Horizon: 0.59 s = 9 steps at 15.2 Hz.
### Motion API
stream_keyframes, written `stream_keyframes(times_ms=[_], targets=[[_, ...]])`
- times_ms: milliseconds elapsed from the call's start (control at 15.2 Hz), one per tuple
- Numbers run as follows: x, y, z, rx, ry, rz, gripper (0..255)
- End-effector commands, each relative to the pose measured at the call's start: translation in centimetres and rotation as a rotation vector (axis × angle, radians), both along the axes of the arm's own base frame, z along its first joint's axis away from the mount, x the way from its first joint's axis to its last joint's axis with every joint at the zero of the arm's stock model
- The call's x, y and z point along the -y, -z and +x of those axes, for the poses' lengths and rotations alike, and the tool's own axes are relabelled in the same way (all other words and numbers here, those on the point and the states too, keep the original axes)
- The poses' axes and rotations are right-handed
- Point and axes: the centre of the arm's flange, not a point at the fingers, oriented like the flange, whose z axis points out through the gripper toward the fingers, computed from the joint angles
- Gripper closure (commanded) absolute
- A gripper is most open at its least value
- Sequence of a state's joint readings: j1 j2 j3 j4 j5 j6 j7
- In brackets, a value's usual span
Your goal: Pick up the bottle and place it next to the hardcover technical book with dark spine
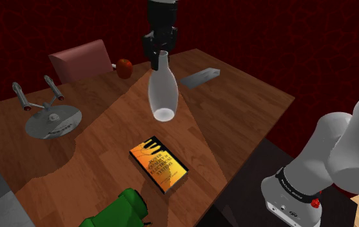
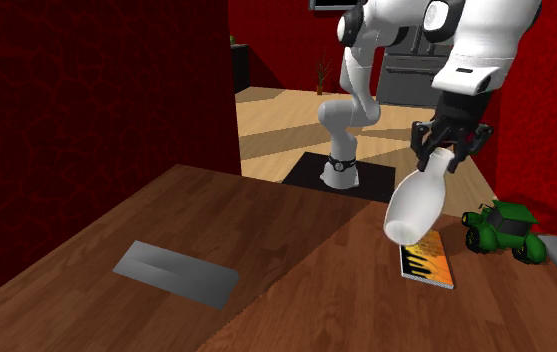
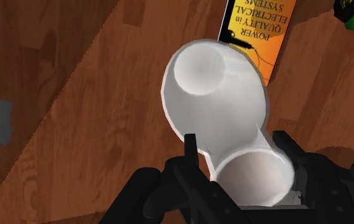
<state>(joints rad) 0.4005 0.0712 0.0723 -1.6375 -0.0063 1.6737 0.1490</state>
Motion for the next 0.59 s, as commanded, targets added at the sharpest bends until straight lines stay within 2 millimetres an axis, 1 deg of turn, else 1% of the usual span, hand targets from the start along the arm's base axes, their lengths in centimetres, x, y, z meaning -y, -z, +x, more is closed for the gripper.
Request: stream_keyframes(times_ms=[0,528], targets=[[-2.5,0.4,0.0,0.001,0.001,0.001,255],[-12.5,3.5,1.1,0.001,0.001,0.001,255]])
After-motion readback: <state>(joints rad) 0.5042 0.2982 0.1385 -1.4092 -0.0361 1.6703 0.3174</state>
